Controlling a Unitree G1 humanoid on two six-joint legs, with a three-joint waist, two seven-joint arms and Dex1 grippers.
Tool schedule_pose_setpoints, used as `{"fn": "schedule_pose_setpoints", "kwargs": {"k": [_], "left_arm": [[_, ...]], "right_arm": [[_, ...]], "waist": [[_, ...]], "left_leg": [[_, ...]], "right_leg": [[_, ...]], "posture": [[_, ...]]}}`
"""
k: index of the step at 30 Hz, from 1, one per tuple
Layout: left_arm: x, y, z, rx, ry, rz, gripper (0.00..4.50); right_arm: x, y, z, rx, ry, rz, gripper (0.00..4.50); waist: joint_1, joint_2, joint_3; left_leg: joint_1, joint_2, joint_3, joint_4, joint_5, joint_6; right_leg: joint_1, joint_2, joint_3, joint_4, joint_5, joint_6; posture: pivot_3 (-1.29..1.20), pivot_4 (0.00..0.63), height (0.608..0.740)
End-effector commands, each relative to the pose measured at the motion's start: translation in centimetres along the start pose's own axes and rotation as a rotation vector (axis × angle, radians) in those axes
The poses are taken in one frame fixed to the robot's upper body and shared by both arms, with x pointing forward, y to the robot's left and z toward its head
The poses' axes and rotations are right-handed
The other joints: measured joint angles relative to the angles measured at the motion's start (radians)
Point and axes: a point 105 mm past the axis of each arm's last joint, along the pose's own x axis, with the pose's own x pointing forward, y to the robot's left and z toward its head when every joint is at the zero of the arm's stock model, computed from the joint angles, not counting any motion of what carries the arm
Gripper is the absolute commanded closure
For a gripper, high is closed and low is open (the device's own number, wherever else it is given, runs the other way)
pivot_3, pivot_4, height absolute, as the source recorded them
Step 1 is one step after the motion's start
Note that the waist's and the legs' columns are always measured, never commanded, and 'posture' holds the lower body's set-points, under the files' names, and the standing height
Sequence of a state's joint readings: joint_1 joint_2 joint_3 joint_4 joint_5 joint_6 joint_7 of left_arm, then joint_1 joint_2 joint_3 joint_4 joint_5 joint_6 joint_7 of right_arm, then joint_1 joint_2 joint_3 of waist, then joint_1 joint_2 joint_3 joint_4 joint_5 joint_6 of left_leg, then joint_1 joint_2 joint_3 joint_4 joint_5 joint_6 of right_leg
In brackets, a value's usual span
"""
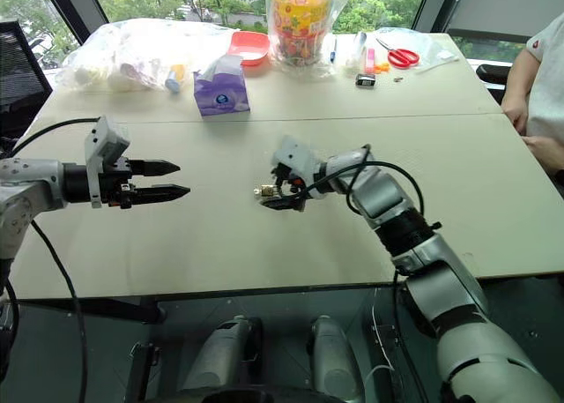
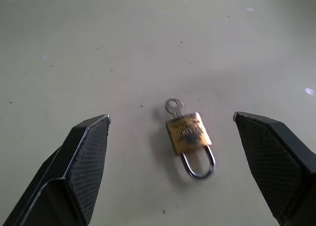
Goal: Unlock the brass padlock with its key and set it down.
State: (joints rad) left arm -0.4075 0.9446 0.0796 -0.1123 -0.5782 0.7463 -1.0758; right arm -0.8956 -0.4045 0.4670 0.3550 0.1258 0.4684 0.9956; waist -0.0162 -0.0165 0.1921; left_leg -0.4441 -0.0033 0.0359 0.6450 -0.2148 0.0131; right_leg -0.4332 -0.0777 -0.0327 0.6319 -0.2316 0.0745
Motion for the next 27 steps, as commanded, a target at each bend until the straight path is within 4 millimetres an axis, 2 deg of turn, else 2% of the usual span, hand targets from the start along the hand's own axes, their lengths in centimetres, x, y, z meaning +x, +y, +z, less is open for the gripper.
{"fn": "schedule_pose_setpoints", "kwargs": {"k": [1, 5, 8, 14, 17, 20, 22, 26, 27], "left_arm": [[-0.4, -0.7, -0.2, 0.000, -0.022, 0.006, 1.23], [-0.3, -1.3, -0.9, -0.015, -0.016, 0.009, 1.23], [-0.3, -2.0, -0.7, -0.013, -0.029, 0.003, 1.23], [-0.2, -2.1, -0.4, -0.009, -0.036, 0.011, 1.23], [0.1, -1.9, -0.3, -0.007, -0.035, 0.013, 1.20], [0.4, -1.7, -0.5, -0.008, -0.033, 0.013, 1.20], [0.6, -1.5, -0.5, -0.014, -0.036, 0.013, 1.20], [1.2, -0.8, 0.7, -0.078, -0.148, -0.008, 1.20], [1.4, -0.6, 1.4, -0.105, -0.200, -0.023, 1.20]], "right_arm": [[0.2, -0.9, 0.3, -0.049, 0.019, 0.003, 0.31], [0.5, -1.1, -0.2, -0.065, 0.050, 0.021, 0.31], [0.5, -1.4, -0.8, -0.068, 0.089, 0.022, 0.31], [0.8, -1.7, -1.4, -0.049, 0.101, 0.017, 0.31], [1.4, -1.7, -1.4, -0.021, 0.094, 0.011, 1.15], [1.8, -1.5, -1.4, -0.017, 0.095, 0.013, 2.64], [1.9, -1.5, -1.4, -0.020, 0.094, 0.009, 3.79], [0.9, -2.1, -0.6, -0.103, 0.063, -0.051, 3.79], [0.2, -2.4, 0.2, -0.178, 0.036, -0.084, 3.79]], "waist": [[0.005, 0.000, 0.000], [0.005, 0.000, 0.000], [0.001, 0.000, 0.000], [-0.001, 0.000, 0.000], [-0.003, 0.000, 0.000], [-0.003, 0.000, 0.000], [-0.003, 0.000, 0.000], [0.003, 0.000, 0.000], [0.006, 0.000, 0.000]], "left_leg": [[0.000, 0.000, 0.000, 0.001, 0.000, 0.000], [0.000, -0.001, 0.000, 0.002, 0.000, 0.000], [0.001, -0.001, 0.000, 0.002, 0.000, 0.000], [0.002, 0.000, 0.000, 0.002, 0.000, 0.000], [0.002, 0.000, 0.000, 0.002, 0.000, -0.001], [0.003, 0.000, 0.000, 0.002, 0.001, -0.001], [0.003, 0.000, 0.000, 0.002, 0.001, -0.002], [0.003, 0.000, 0.000, 0.002, 0.001, -0.002], [0.003, 0.000, 0.000, 0.003, 0.001, -0.002]], "right_leg": [[0.000, 0.000, 0.000, 0.000, 0.000, 0.000], [0.001, -0.001, 0.000, 0.000, 0.000, 0.000], [0.001, -0.002, 0.000, 0.000, 0.000, 0.000], [0.001, -0.002, 0.000, 0.001, 0.001, 0.000], [0.002, -0.001, 0.000, 0.001, 0.001, 0.001], [0.002, -0.001, 0.001, 0.002, 0.001, 0.000], [0.002, -0.001, 0.001, 0.002, 0.001, 0.000], [0.002, -0.001, 0.000, 0.003, 0.001, 0.000], [0.002, -0.001, 0.000, 0.003, 0.001, 0.000]], "posture": [[0.00, 0.150, 0.740], [0.00, 0.150, 0.740], [0.00, 0.150, 0.740], [0.00, 0.150, 0.740], [0.00, 0.150, 0.740], [0.00, 0.150, 0.740], [0.00, 0.150, 0.740], [0.00, 0.150, 0.740], [0.00, 0.150, 0.740]]}}
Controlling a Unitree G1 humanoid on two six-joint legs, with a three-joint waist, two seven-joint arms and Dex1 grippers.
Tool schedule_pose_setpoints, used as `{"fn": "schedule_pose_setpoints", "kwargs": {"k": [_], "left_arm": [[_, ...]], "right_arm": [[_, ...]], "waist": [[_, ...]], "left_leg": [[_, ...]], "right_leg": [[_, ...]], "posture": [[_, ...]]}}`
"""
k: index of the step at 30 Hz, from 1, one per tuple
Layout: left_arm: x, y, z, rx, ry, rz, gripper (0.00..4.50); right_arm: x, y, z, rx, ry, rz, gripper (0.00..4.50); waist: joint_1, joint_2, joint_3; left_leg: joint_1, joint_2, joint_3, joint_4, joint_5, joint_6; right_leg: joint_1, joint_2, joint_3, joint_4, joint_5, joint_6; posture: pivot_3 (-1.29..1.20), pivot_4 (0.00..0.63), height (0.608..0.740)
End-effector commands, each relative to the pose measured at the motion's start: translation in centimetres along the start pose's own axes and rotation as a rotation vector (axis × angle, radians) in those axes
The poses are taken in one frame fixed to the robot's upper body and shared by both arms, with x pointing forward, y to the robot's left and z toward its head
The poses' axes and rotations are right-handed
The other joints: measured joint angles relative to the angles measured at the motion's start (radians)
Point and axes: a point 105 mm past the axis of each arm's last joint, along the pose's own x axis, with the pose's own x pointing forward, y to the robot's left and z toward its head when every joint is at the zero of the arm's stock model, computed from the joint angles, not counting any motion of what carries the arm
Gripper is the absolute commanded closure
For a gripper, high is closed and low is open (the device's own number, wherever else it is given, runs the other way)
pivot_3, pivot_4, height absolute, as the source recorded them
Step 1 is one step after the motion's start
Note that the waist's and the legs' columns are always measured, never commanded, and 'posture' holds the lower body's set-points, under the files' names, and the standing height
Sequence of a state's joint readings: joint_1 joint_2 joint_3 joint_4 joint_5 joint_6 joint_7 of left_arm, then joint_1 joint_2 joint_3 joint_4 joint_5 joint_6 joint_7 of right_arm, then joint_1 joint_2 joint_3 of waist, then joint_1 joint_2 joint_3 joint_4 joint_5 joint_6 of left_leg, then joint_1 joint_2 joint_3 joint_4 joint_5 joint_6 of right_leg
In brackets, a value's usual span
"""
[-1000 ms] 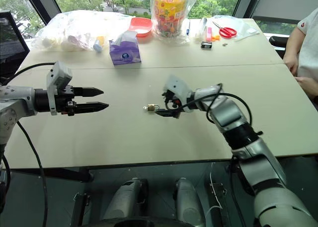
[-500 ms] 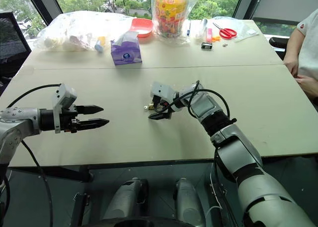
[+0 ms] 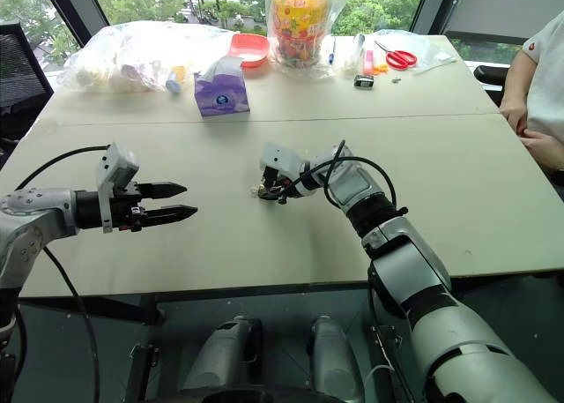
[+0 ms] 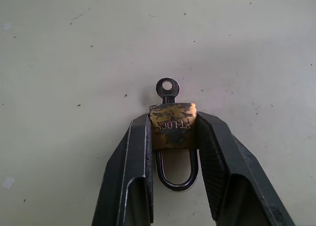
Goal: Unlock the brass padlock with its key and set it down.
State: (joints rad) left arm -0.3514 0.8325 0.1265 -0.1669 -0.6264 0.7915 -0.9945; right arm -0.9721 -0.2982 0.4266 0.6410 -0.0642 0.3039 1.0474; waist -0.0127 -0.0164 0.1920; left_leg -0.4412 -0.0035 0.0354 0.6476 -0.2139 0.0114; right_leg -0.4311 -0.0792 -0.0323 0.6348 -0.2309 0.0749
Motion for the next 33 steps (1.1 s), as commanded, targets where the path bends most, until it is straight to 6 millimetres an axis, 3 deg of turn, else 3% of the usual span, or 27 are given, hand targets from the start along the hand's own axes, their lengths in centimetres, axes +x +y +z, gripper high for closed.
{"fn": "schedule_pose_setpoints", "kwargs": {"k": [1, 6, 12, 15, 20, 33], "left_arm": [[0.3, 0.4, 2.5, -0.035, -0.143, -0.035, 1.20], [2.3, 0.5, 4.4, -0.113, -0.273, -0.148, 1.20], [4.7, 1.1, 5.7, -0.141, -0.319, -0.209, 1.20], [5.2, 1.3, 6.8, -0.158, -0.362, -0.237, 2.02], [5.9, 1.6, 7.4, -0.151, -0.366, -0.254, 4.22], [7.7, 2.2, 7.9, -0.144, -0.376, -0.255, 4.22]], "right_arm": [[-2.1, -1.1, 2.3, -0.200, -0.079, -0.118, 3.79], [-5.8, -1.0, 7.5, -0.463, -0.271, -0.303, 3.79], [-7.2, -0.7, 9.1, -0.572, -0.305, -0.417, 3.79], [-7.4, -0.8, 9.3, -0.576, -0.305, -0.437, 3.79], [-7.6, -0.7, 9.5, -0.586, -0.304, -0.459, 3.79], [-7.6, -0.1, 10.1, -0.598, -0.316, -0.458, 3.79]], "waist": [[0.003, 0.000, 0.000], [-0.003, 0.000, 0.000], [-0.002, 0.000, 0.000], [0.002, 0.000, 0.000], [0.000, 0.000, 0.000], [0.001, 0.000, 0.000]], "left_leg": [[0.000, 0.000, 0.000, 0.000, 0.000, 0.000], [-0.002, -0.002, 0.000, 0.001, 0.000, 0.000], [0.000, 0.001, 0.000, 0.001, 0.000, 0.000], [-0.001, 0.001, 0.000, 0.002, 0.000, 0.000], [-0.001, 0.000, 0.000, 0.002, 0.000, 0.000], [-0.001, 0.000, 0.000, 0.002, 0.000, 0.000]], "right_leg": [[0.000, 0.000, 0.000, 0.000, 0.000, 0.000], [-0.001, 0.001, 0.000, -0.001, 0.005, 0.008], [0.000, 0.005, 0.000, 0.001, 0.005, 0.009], [0.000, 0.005, 0.000, 0.001, 0.005, 0.009], [0.000, 0.005, 0.000, 0.000, 0.005, 0.009], [0.001, 0.005, 0.000, 0.000, 0.005, 0.009]], "posture": [[0.00, 0.150, 0.740], [0.00, 0.150, 0.740], [0.00, 0.150, 0.740], [0.00, 0.150, 0.740], [0.00, 0.150, 0.740], [0.00, 0.150, 0.740]]}}
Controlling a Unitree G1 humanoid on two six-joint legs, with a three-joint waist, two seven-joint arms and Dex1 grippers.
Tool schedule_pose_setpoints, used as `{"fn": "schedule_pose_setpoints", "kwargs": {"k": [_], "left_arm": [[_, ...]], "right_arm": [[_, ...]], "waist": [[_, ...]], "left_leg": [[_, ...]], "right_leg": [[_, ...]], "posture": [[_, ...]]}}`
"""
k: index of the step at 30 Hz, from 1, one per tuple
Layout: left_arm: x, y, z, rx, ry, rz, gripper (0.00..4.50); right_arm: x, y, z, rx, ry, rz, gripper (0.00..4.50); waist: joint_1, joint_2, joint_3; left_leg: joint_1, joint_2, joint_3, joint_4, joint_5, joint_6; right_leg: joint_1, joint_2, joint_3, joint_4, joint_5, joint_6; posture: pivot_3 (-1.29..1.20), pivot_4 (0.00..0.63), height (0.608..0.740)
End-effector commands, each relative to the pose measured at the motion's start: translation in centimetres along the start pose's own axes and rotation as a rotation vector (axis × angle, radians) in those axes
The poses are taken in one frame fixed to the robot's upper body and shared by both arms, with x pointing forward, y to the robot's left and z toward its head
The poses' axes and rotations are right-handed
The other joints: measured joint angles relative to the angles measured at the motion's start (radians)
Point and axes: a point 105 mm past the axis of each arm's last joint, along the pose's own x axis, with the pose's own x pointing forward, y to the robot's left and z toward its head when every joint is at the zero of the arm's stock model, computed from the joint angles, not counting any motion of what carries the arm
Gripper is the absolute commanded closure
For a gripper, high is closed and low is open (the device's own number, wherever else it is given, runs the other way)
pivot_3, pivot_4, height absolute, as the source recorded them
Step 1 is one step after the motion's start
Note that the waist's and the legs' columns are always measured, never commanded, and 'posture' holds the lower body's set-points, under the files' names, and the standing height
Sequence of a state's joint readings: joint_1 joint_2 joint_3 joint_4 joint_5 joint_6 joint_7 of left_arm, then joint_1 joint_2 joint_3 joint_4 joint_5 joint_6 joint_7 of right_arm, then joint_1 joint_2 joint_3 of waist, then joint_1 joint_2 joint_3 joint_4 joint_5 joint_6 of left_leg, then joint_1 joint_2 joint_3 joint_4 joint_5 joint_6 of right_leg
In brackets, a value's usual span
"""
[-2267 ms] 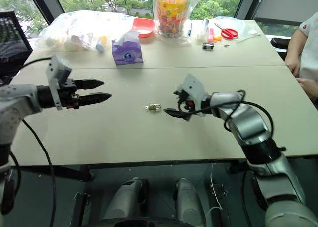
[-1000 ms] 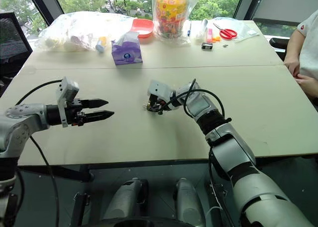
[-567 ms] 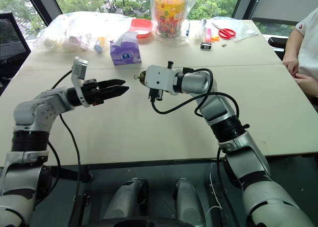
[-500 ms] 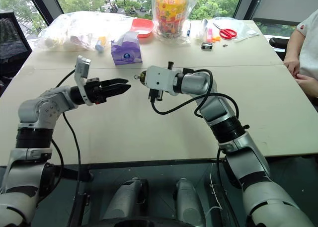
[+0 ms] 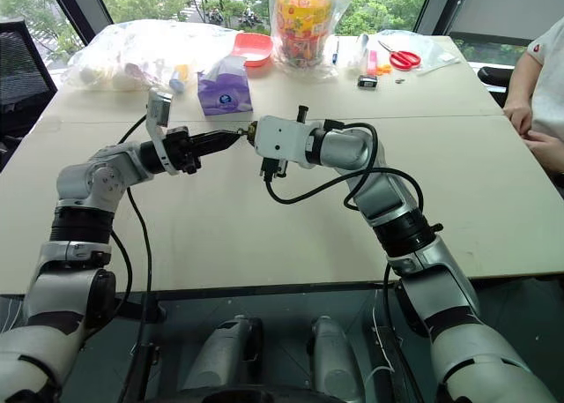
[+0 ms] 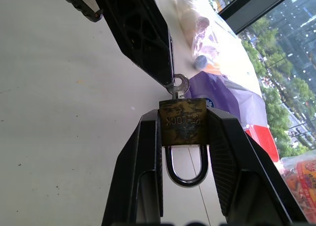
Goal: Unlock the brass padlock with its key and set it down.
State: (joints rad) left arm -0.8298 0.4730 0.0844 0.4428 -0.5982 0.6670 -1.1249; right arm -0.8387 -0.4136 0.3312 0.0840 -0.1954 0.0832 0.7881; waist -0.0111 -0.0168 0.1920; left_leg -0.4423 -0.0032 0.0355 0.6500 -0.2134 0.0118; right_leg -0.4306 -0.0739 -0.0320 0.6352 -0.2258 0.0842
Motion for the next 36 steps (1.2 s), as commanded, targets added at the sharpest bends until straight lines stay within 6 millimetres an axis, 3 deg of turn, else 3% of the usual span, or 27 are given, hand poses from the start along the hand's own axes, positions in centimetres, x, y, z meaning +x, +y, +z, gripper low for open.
{"fn": "schedule_pose_setpoints", "kwargs": {"k": [1, 9, 16, 22, 27, 28, 33, 36], "left_arm": [[0.4, -0.2, 1.1, 0.044, -0.015, -0.017, 4.22], [0.5, -0.5, 0.9, 0.049, 0.001, -0.038, 4.37], [0.9, 0.0, 0.1, 0.211, 0.082, -0.001, 4.37], [1.9, -0.5, -1.3, 0.577, 0.224, -0.038, 4.37], [2.3, -0.6, -1.1, 0.744, 0.241, -0.068, 4.37], [2.2, -0.6, -1.2, 0.735, 0.254, -0.074, 4.37], [1.2, -1.3, -0.4, 0.275, 0.221, -0.133, 4.37], [0.6, -1.7, 0.7, 0.150, 0.175, -0.152, 3.47]], "right_arm": [[-0.4, -0.9, 1.7, -0.041, -0.051, -0.036, 3.79], [-0.4, -0.7, 1.7, -0.038, -0.050, -0.032, 3.79], [-0.3, -0.4, 1.7, -0.034, -0.051, -0.017, 3.79], [-0.4, 0.0, 1.5, -0.013, -0.048, 0.009, 3.79], [-0.5, 0.3, 1.3, -0.004, -0.039, 0.021, 3.79], [-0.5, 0.3, 1.2, -0.005, -0.038, 0.021, 3.79], [-0.6, 0.0, 1.1, -0.021, -0.030, 0.010, 3.79], [-0.6, -0.2, 1.1, -0.028, -0.028, -0.001, 3.79]], "waist": [[-0.001, 0.000, 0.000], [-0.002, 0.000, 0.000], [0.000, 0.000, 0.000], [0.000, 0.000, 0.000], [0.000, 0.000, 0.000], [0.000, 0.000, 0.000], [-0.003, 0.000, 0.000], [-0.003, 0.000, 0.000]], "left_leg": [[0.000, 0.000, 0.000, 0.000, 0.000, 0.000], [0.000, 0.000, 0.000, 0.000, 0.000, 0.000], [0.000, 0.000, 0.000, 0.000, 0.000, 0.000], [0.000, 0.000, 0.000, 0.000, 0.000, 0.000], [0.000, 0.000, 0.000, 0.000, 0.000, 0.000], [0.000, 0.000, 0.000, 0.000, 0.000, 0.000], [0.000, 0.000, 0.000, 0.000, 0.000, 0.000], [0.000, 0.000, -0.001, 0.000, 0.000, 0.000]], "right_leg": [[0.000, 0.000, 0.000, 0.000, 0.000, 0.000], [0.000, 0.000, 0.000, 0.000, 0.000, 0.000], [0.000, 0.000, 0.000, 0.000, 0.000, 0.000], [0.000, 0.000, 0.000, 0.000, 0.000, 0.000], [0.000, 0.000, 0.000, 0.000, 0.000, 0.000], [0.000, 0.000, 0.000, 0.000, 0.000, 0.000], [0.000, 0.001, 0.000, 0.000, 0.000, 0.000], [0.000, 0.001, 0.000, 0.000, 0.000, 0.001]], "posture": [[0.00, 0.150, 0.740], [0.00, 0.150, 0.740], [0.00, 0.150, 0.740], [0.00, 0.150, 0.740], [0.00, 0.150, 0.740], [0.00, 0.150, 0.740], [0.00, 0.150, 0.740], [0.00, 0.150, 0.740]]}}
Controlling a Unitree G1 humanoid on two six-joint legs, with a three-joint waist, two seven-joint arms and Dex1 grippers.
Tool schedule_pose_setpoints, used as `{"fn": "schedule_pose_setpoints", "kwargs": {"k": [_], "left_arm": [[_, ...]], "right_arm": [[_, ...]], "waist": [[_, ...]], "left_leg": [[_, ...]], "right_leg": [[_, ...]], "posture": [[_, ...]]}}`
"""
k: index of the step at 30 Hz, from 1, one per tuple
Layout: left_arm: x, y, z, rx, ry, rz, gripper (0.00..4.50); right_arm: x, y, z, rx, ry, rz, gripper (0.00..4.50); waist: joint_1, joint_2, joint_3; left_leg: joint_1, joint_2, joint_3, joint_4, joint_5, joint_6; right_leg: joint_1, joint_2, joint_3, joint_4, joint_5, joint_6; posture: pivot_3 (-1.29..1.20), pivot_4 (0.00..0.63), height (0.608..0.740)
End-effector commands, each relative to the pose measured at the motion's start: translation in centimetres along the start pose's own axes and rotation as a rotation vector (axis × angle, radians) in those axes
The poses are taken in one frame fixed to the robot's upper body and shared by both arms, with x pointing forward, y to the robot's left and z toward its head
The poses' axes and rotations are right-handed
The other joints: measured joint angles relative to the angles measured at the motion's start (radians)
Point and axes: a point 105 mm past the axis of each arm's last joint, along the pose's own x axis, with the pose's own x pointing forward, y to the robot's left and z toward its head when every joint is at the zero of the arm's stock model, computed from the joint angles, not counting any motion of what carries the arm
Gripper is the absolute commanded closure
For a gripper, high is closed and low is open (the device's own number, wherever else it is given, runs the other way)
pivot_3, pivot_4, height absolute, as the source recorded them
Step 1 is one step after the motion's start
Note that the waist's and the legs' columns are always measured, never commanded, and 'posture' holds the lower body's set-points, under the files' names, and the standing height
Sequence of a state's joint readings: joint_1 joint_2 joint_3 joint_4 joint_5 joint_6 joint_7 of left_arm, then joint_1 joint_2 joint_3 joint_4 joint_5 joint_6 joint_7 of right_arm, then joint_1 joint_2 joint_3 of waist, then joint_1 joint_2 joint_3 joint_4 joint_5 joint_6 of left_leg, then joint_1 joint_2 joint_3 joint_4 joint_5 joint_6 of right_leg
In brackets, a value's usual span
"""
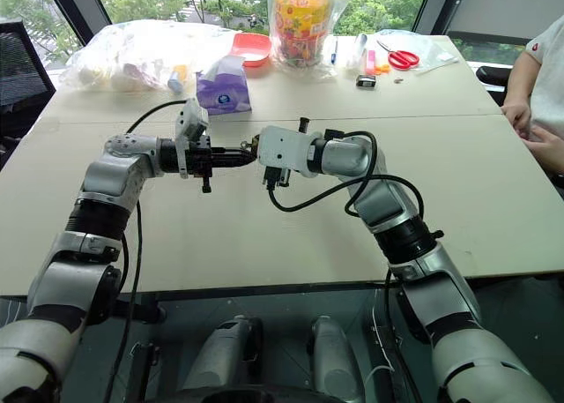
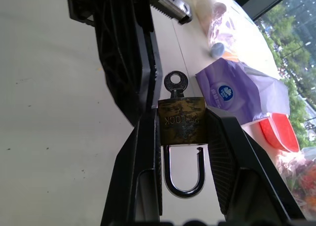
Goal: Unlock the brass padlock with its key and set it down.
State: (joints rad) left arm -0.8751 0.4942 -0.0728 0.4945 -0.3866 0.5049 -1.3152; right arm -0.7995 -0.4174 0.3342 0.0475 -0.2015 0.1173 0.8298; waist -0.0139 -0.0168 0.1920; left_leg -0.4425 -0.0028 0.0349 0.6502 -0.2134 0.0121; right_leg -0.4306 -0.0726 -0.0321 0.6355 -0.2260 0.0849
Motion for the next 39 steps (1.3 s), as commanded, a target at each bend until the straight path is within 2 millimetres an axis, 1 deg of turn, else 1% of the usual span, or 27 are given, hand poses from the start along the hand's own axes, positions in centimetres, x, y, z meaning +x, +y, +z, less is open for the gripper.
{"fn": "schedule_pose_setpoints", "kwargs": {"k": [1, 2, 3, 11, 16, 17, 19, 22, 23, 27, 29, 30, 31, 32, 34, 35, 38, 39], "left_arm": [[-1.1, -0.6, 3.1, -0.044, -0.090, -0.036, 3.07], [-1.1, 0.0, 3.3, -0.043, -0.097, 0.011, 2.60], [-1.1, 0.4, 3.3, -0.057, -0.100, 0.040, 2.22], [-0.3, 0.3, 3.4, -0.043, -0.105, 0.024, 2.22], [0.5, 0.6, 3.4, -0.055, -0.117, 0.025, 2.22], [0.6, 0.7, 3.4, -0.055, -0.119, 0.024, 2.46], [1.1, 0.8, 3.4, -0.057, -0.125, 0.024, 3.17], [1.3, 0.9, 3.4, -0.057, -0.125, 0.021, 4.41], [1.3, 0.9, 3.3, -0.057, -0.123, 0.019, 4.48], [1.2, 0.9, 3.1, -0.050, -0.117, 0.021, 4.48], [0.9, 1.1, 3.3, -0.055, -0.134, 0.028, 4.50], [0.8, 1.2, 3.4, -0.061, -0.145, 0.032, 4.50], [0.7, 1.2, 3.4, -0.064, -0.152, 0.033, 4.50], [0.5, 1.2, 3.5, -0.070, -0.163, 0.033, 4.50], [0.3, 1.2, 3.6, -0.078, -0.182, 0.027, 4.50], [0.2, 1.1, 3.6, -0.080, -0.187, 0.024, 4.50], [0.0, 0.6, 3.6, -0.077, -0.196, -0.003, 4.50], [0.0, 0.5, 3.6, -0.077, -0.197, -0.009, 4.50]], "right_arm": [[-0.5, -1.5, 1.7, -0.056, -0.049, -0.055, 3.79], [-0.5, -1.6, 1.7, -0.058, -0.049, -0.058, 3.79], [-0.5, -1.7, 1.7, -0.059, -0.050, -0.060, 3.79], [-0.3, -1.9, 2.1, -0.069, -0.061, -0.067, 3.79], [-0.3, -1.9, 2.4, -0.072, -0.068, -0.070, 3.79], [-0.3, -1.9, 2.4, -0.073, -0.069, -0.070, 3.79], [-0.3, -1.8, 2.5, -0.074, -0.069, -0.071, 3.79], [-0.4, -1.8, 2.5, -0.074, -0.067, -0.073, 3.79], [-0.4, -1.8, 2.5, -0.075, -0.066, -0.074, 3.79], [-0.5, -1.8, 2.3, -0.071, -0.058, -0.077, 3.79], [-0.6, -1.8, 2.1, -0.060, -0.050, -0.075, 2.75], [-0.7, -1.7, 1.8, -0.060, -0.041, -0.067, 2.41], [-0.8, -1.6, 1.6, -0.061, -0.034, -0.062, 1.89], [-1.1, -1.8, 1.2, -0.060, -0.017, -0.076, 1.46], [-2.0, -2.1, 0.7, -0.026, 0.005, -0.108, 0.34], [-2.4, -2.2, 0.5, -0.004, 0.010, -0.118, 0.04], [-4.2, -3.2, 1.5, 0.283, -0.088, -0.207, 0.04], [-4.7, -3.6, 1.6, 0.349, -0.107, -0.236, 0.04]], "waist": [[0.000, 0.000, 0.000], [0.000, 0.000, 0.000], [0.002, 0.000, 0.000], [0.001, 0.000, 0.000], [0.003, 0.000, 0.000], [0.003, 0.000, 0.000], [0.003, 0.000, 0.000], [0.002, 0.000, 0.000], [0.001, 0.000, 0.000], [0.001, 0.000, 0.000], [0.001, 0.000, 0.000], [0.001, 0.000, 0.000], [0.001, 0.000, 0.000], [0.002, 0.000, 0.000], [0.005, 0.000, 0.000], [0.005, 0.000, 0.000], [0.004, 0.000, 0.000], [0.004, 0.000, 0.000]], "left_leg": [[0.000, 0.000, 0.000, 0.000, 0.000, 0.000], [0.000, 0.000, 0.000, 0.000, 0.000, 0.000], [0.000, 0.000, -0.001, 0.000, 0.000, 0.000], [0.000, 0.000, -0.001, 0.001, 0.000, 0.000], [0.000, 0.000, -0.001, 0.001, 0.000, 0.000], [0.000, 0.000, -0.001, 0.001, 0.000, 0.000], [0.000, 0.000, -0.001, 0.001, 0.000, 0.000], [0.000, 0.000, -0.001, 0.001, 0.000, 0.000], [0.000, 0.000, -0.001, 0.001, 0.000, 0.000], [0.000, 0.000, -0.001, 0.001, 0.000, 0.000], [0.000, 0.000, -0.001, 0.001, 0.000, 0.000], [0.000, 0.000, -0.001, 0.001, 0.000, 0.000], [0.000, 0.000, -0.001, 0.001, 0.000, 0.000], [0.000, 0.000, -0.001, 0.001, 0.000, 0.000], [0.000, 0.000, -0.001, 0.001, 0.000, 0.000], [0.000, 0.000, -0.001, 0.001, 0.000, 0.000], [0.000, 0.000, -0.002, 0.001, 0.000, 0.000], [0.000, 0.000, -0.002, 0.001, 0.000, 0.000]], "right_leg": [[0.000, 0.000, 0.000, 0.000, 0.000, 0.000], [0.000, 0.000, 0.000, 0.000, 0.000, 0.000], [0.000, 0.000, 0.000, 0.000, 0.000, 0.000], [0.001, 0.000, 0.000, 0.000, 0.000, 0.000], [0.001, 0.000, 0.000, 0.000, 0.000, 0.000], [0.001, 0.000, 0.000, 0.000, 0.000, 0.000], [0.001, 0.000, 0.000, 0.000, 0.000, 0.000], [0.001, 0.000, 0.000, 0.000, 0.000, 0.000], [0.001, 0.000, 0.000, 0.000, 0.000, 0.000], [0.001, 0.001, 0.000, 0.000, 0.000, 0.000], [0.001, 0.001, 0.000, 0.000, 0.000, 0.000], [0.001, 0.001, 0.000, 0.000, 0.000, 0.000], [0.001, 0.001, 0.000, 0.000, 0.000, 0.000], [0.001, 0.001, 0.000, 0.000, 0.000, 0.000], [0.001, 0.000, 0.000, 0.000, 0.000, 0.000], [0.001, 0.000, 0.000, 0.000, 0.000, 0.000], [0.001, 0.000, 0.000, 0.000, 0.000, 0.000], [0.001, 0.000, 0.000, 0.000, 0.000, 0.000]], "posture": [[0.00, 0.150, 0.740], [0.00, 0.150, 0.740], [0.00, 0.150, 0.740], [0.00, 0.150, 0.740], [0.00, 0.150, 0.740], [0.00, 0.150, 0.740], [0.00, 0.150, 0.740], [0.00, 0.150, 0.740], [0.00, 0.150, 0.740], [0.00, 0.150, 0.740], [0.00, 0.150, 0.740], [0.00, 0.150, 0.740], [0.00, 0.150, 0.740], [0.00, 0.150, 0.740], [0.00, 0.150, 0.740], [0.00, 0.150, 0.740], [0.00, 0.150, 0.740], [0.00, 0.150, 0.740]]}}
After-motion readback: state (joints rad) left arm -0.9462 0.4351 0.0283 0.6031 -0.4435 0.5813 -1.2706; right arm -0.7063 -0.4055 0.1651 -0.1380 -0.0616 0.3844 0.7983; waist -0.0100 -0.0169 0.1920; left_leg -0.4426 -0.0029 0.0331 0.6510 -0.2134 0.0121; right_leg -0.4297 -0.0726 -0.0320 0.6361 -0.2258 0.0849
